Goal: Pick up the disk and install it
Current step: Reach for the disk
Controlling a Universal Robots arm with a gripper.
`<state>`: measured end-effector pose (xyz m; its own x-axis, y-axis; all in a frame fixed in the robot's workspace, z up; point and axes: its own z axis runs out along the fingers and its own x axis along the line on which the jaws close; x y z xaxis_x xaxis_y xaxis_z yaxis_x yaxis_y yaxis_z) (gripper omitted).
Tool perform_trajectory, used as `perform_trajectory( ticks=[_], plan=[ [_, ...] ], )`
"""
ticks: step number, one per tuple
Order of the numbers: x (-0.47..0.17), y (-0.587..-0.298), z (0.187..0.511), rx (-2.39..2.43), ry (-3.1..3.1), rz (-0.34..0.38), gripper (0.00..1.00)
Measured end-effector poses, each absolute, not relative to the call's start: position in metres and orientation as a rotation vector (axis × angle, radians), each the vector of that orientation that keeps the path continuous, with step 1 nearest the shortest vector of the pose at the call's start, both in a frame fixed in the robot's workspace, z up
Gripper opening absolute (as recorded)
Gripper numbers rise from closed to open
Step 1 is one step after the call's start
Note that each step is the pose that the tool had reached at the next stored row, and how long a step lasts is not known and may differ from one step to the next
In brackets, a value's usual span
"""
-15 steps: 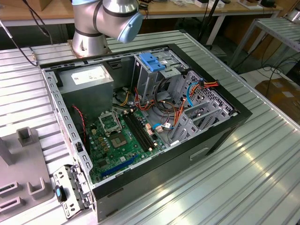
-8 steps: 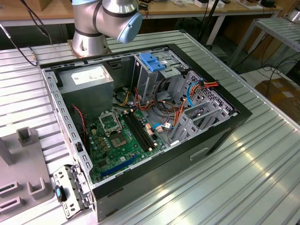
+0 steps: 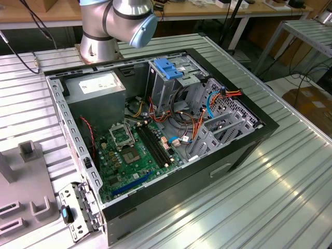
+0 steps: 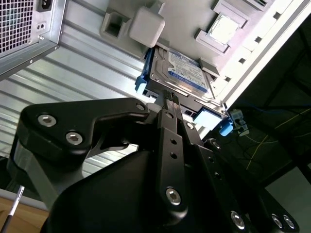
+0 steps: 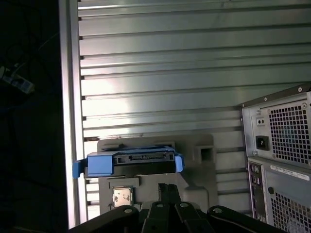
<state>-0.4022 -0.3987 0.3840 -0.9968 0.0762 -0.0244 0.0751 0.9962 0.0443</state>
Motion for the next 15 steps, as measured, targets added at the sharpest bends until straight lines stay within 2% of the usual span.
perform_trajectory(
  ticks=[15],
  plan=[
    [-0.415,-0.399,0.383,0.118,3.113,0.068,0.11]
  ],
)
